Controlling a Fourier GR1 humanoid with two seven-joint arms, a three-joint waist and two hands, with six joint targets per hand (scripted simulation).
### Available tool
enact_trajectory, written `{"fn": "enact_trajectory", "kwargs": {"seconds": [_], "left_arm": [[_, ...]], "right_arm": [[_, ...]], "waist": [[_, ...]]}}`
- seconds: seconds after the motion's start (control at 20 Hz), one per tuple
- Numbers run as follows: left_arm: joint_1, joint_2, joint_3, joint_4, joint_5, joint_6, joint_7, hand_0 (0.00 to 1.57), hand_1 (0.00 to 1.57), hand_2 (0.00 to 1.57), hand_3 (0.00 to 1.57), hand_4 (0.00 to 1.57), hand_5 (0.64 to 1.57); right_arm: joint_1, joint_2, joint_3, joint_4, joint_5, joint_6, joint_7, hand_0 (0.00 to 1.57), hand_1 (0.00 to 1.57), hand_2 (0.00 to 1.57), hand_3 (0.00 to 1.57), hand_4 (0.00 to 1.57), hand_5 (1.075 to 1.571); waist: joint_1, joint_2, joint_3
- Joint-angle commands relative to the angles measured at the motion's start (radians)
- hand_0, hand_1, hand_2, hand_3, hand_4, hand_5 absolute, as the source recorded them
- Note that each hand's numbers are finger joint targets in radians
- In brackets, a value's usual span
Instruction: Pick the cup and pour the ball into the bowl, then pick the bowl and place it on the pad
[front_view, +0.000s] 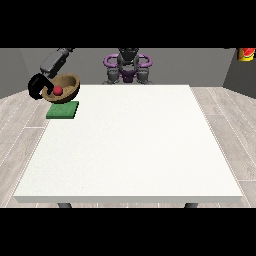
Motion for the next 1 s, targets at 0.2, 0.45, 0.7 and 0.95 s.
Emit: {"fn": "enact_trajectory", "kwargs": {"seconds": [0.2, 0.45, 0.7, 0.95], "left_arm": [[-0.01, 0.008, -0.002, -0.037, 0.053, -0.013, 0.028, 0.0, 0.0, 0.0, 0.0, 1.2, 1.561], [-0.025, 0.107, 0.033, 0.082, 0.044, -0.047, -0.009, 0.0, 0.0, 0.0, 0.0, 1.19, 1.562], [-0.021, 0.06, 0.004, 0.057, 0.029, -0.005, -0.022, 0.0, 0.0, 0.0, 0.0, 1.19, 1.565], [0.018, 0.064, 0.006, 0.0, 0.046, -0.032, -0.042, 0.0, 0.0, 0.0, 0.0, 1.19, 1.567]], "right_arm": [[-0.044, -0.083, -0.051, 0.115, 0.013, -0.063, -0.041, 1.57, 1.57, 1.57, 0.98, 0.0, 1.554], [-0.085, -0.072, -0.048, 0.078, 0.0, -0.086, -0.013, 1.46, 1.46, 1.39, 0.8, 0.0, 1.539], [-0.126, 0.035, -0.035, 0.091, 0.001, -0.173, -0.059, 1.44, 1.44, 1.38, 0.68, 0.0, 1.535], [-0.099, -0.066, -0.039, 0.162, 0.023, -0.098, -0.113, 0.93, 0.93, 1.1, 1.04, 0.16, 1.509]], "waist": [[0.023, 0.025, 0.0005], [-0.006, 0.046, -0.0005], [0.013, 0.046, -0.0004], [0.036, 0.06, 0.0003]]}}
